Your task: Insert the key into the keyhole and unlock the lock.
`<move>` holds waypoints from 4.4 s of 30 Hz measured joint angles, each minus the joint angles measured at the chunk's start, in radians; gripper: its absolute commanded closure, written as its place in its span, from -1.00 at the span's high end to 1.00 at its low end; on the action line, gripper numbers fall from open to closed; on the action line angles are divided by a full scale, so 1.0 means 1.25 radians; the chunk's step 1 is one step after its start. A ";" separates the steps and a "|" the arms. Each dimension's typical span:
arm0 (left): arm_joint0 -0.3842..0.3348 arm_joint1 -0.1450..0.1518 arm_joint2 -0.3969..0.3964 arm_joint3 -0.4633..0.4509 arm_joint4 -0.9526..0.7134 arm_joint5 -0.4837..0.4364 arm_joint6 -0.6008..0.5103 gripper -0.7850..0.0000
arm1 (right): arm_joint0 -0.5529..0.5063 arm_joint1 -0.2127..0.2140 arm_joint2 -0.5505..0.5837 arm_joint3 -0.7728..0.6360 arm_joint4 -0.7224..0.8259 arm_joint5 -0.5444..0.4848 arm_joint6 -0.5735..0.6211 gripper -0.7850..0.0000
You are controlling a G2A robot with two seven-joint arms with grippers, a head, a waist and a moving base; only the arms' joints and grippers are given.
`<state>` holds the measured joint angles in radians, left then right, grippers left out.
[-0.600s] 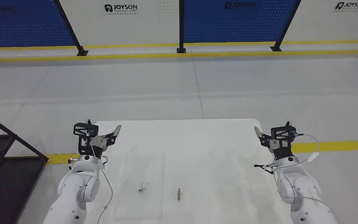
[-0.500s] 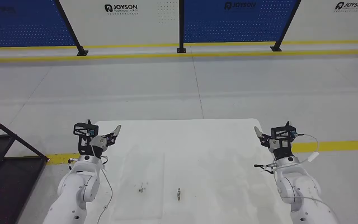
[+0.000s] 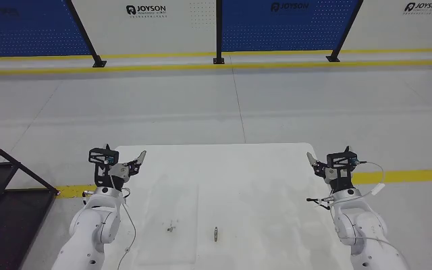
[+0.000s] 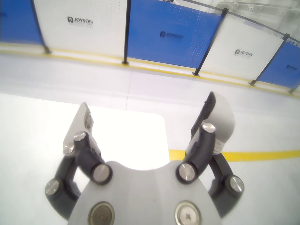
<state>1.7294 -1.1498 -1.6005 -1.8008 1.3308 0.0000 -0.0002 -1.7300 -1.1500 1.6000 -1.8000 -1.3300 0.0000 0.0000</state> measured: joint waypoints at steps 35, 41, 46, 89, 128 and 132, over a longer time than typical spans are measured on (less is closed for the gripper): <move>0.423 0.016 -0.026 -0.300 0.083 -0.249 -0.382 1.00 | 0.000 0.000 0.000 0.000 0.000 0.000 0.000 1.00; 0.410 0.014 -0.013 -0.296 0.049 -0.239 -0.396 1.00 | 0.000 0.000 0.000 0.000 0.000 0.000 0.000 1.00; 0.392 0.010 0.033 -0.283 0.009 -0.203 -0.467 0.81 | 0.000 0.000 0.000 0.000 0.000 0.000 0.000 1.00; 0.149 -0.018 0.268 -0.117 0.105 0.033 -0.696 -0.98 | 0.000 0.000 0.000 0.000 0.000 0.000 0.000 1.00; 0.496 0.018 -0.059 -0.223 -0.130 -0.387 -0.157 -1.00 | 0.000 0.000 0.000 0.000 0.000 0.000 0.000 1.00; 0.496 0.016 -0.081 -0.177 -0.133 -0.439 -0.081 -1.00 | -0.001 0.000 0.001 -0.001 0.000 0.003 0.000 1.00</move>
<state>2.3500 -1.1301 -1.7021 -2.0217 1.1649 -0.5482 -0.1013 -1.7311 -1.1504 1.6007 -1.8013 -1.3304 0.0038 -0.0003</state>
